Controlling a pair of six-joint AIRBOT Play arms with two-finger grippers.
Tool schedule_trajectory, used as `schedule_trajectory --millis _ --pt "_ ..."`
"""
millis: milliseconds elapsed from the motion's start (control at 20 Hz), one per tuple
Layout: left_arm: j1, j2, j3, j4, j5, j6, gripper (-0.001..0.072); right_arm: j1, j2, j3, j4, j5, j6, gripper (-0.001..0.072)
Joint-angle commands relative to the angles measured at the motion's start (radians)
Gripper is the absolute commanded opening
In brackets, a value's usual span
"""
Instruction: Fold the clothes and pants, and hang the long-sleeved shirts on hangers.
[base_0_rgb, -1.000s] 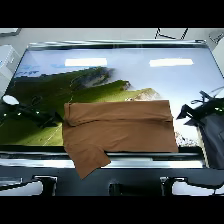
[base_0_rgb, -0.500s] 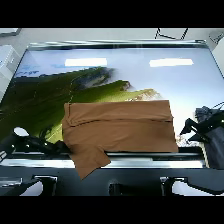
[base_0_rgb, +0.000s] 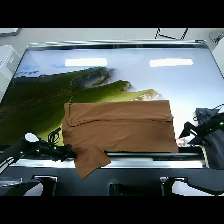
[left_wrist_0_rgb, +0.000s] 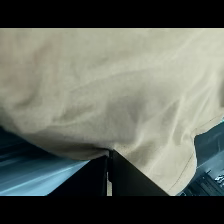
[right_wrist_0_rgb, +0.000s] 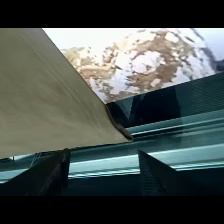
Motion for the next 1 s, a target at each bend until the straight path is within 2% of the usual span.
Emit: schedule_trajectory --millis 0,200,300,350,400,450,500,600,750,850,950 --pt "-0.001 0.005 -0.004 0.018 -0.023 0.014 0.0025 0.000 0.000 -0.097 -0.009 -0.062 -0.024 0.0608" --pt "-0.001 0.036 -0.004 0.029 -0.023 0.014 0.0025 0.000 -0.018 -0.204 0.087 -0.149 -0.077 0.0605" --pt "-0.001 0.054 -0.003 0.029 -0.022 0.013 0.0025 0.000 -0.032 -0.230 0.116 -0.164 -0.089 0.0537" --pt "-0.001 0.061 -0.002 0.030 -0.023 0.013 0.0024 0.000 -0.034 -0.234 0.135 -0.176 -0.097 0.0454" --pt "-0.001 0.068 0.007 0.033 -0.023 0.013 0.0025 0.000 -0.035 -0.234 0.145 -0.188 -0.096 0.0325" --pt "0.000 0.073 0.021 0.038 -0.023 0.010 0.0024 0.000 -0.035 -0.233 0.151 -0.189 -0.100 0.0148" --pt "0.007 0.082 0.043 0.042 -0.024 0.010 0.0024 0.000 -0.034 -0.231 0.158 -0.183 -0.101 0.0040" --pt "0.050 0.103 0.112 0.045 -0.048 0.010 0.0024 0.000 -0.018 -0.205 0.173 -0.150 -0.134 0.0036" --pt "0.137 0.116 0.287 0.045 -0.129 0.011 0.0023 0.000 0.021 -0.078 0.193 -0.107 -0.116 0.0036" --pt "0.153 0.097 0.415 0.050 -0.098 0.011 0.0022 0.029 0.020 0.031 0.233 -0.124 -0.076 0.0035" --pt "0.131 0.031 0.524 0.048 -0.042 0.011 0.0023 0.102 0.001 0.124 0.231 -0.217 -0.058 0.0036"
